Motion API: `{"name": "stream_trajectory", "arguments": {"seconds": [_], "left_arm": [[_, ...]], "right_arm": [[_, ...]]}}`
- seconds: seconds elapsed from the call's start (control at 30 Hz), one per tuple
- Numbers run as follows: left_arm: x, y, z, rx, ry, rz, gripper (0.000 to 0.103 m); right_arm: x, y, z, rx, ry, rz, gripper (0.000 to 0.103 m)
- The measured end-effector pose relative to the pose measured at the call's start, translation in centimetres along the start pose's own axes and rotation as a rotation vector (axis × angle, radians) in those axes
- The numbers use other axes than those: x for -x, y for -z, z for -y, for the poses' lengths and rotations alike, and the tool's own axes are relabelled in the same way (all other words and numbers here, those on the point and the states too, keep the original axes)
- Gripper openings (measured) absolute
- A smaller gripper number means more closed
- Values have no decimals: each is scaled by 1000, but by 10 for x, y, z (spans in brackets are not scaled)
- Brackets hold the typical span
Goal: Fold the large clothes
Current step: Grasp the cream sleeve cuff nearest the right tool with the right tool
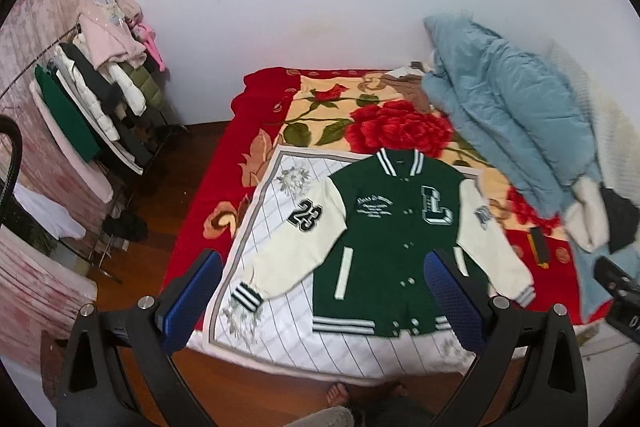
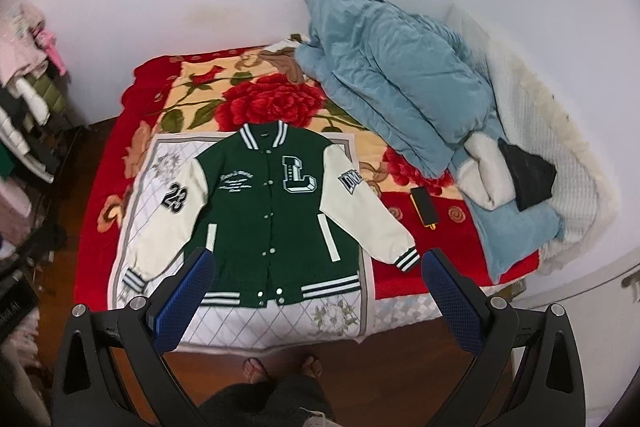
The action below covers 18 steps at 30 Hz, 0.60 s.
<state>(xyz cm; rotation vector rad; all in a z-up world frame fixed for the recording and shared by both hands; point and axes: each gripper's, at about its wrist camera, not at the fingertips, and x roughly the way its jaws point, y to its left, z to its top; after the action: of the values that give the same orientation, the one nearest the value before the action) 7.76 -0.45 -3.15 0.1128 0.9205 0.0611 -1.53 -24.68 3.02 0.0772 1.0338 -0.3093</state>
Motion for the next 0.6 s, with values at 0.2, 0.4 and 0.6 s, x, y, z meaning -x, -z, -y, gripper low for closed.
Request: {"name": "stream_trajectory", "arguments": {"seconds": [0.2,0.4,0.6], "left_arm": [[-103,-1,26,-35,-83,-60,103],[-216,20,59,-59,-184,-191,103],[-324,51,99,-81,-246,-292,103]], "right_arm": [[-148,8,47,-117,50,-164,103],[-321,29,96,-197,32,-327,103],[-502,67,112,-198,-4,-476,99]]}}
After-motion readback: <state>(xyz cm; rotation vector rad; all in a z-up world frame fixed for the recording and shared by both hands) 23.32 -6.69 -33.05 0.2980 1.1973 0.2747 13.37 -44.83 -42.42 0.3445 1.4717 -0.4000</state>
